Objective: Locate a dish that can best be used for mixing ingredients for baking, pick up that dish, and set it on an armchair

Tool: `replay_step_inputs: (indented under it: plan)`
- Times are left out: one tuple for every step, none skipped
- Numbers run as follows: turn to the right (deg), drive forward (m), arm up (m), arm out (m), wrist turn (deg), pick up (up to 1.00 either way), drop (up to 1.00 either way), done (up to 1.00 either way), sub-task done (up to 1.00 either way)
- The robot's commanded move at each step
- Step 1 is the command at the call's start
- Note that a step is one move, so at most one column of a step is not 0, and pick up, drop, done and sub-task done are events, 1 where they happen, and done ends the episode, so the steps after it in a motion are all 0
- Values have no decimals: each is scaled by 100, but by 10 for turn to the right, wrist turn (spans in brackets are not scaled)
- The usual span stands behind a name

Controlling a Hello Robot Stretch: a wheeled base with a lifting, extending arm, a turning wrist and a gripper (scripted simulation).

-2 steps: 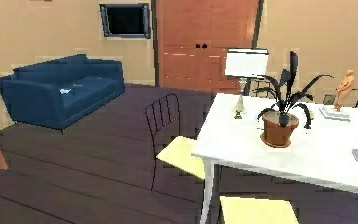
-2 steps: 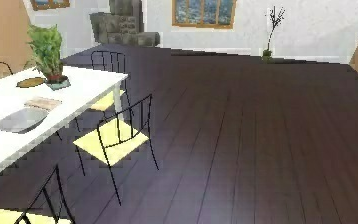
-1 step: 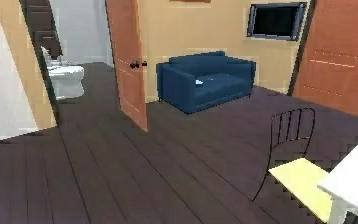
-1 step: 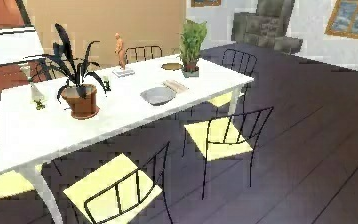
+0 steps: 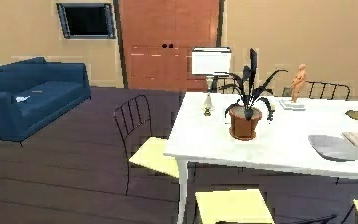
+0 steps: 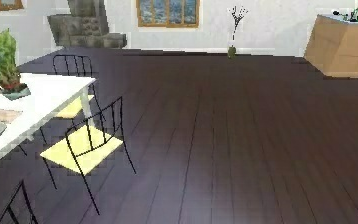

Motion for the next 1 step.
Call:
replay_step_inputs:
  plan:
    - [450,0,0,0,0,0,0,0,0]
